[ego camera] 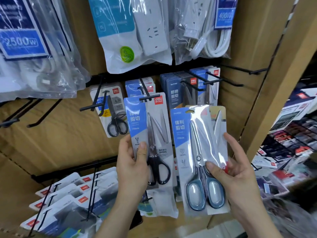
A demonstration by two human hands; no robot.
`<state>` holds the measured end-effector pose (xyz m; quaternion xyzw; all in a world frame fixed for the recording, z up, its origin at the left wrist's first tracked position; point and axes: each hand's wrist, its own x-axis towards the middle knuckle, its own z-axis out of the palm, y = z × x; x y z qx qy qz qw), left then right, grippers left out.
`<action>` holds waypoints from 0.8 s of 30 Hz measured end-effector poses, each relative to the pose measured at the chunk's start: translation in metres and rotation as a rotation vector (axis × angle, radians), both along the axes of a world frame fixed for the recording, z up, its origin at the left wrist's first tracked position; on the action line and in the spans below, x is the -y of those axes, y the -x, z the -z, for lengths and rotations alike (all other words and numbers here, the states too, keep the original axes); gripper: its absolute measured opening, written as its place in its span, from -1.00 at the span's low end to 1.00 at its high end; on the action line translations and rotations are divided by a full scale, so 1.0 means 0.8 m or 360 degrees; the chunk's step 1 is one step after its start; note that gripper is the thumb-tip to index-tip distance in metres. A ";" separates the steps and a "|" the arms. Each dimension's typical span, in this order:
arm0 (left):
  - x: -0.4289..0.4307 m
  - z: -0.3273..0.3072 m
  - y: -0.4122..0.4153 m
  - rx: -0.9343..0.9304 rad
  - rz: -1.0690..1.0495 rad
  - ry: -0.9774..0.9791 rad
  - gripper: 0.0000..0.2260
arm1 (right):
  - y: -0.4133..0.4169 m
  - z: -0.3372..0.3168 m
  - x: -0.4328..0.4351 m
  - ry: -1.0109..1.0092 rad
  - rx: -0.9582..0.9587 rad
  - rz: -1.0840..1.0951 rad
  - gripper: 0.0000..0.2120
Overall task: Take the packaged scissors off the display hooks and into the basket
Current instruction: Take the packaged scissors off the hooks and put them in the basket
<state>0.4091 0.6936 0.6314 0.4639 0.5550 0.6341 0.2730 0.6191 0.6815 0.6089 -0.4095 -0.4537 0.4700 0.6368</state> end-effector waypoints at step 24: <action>-0.126 -0.020 0.046 -0.0928 -0.0105 0.0248 -0.45 | 0.005 -0.014 -0.008 0.0154 0.0006 0.0137 -0.53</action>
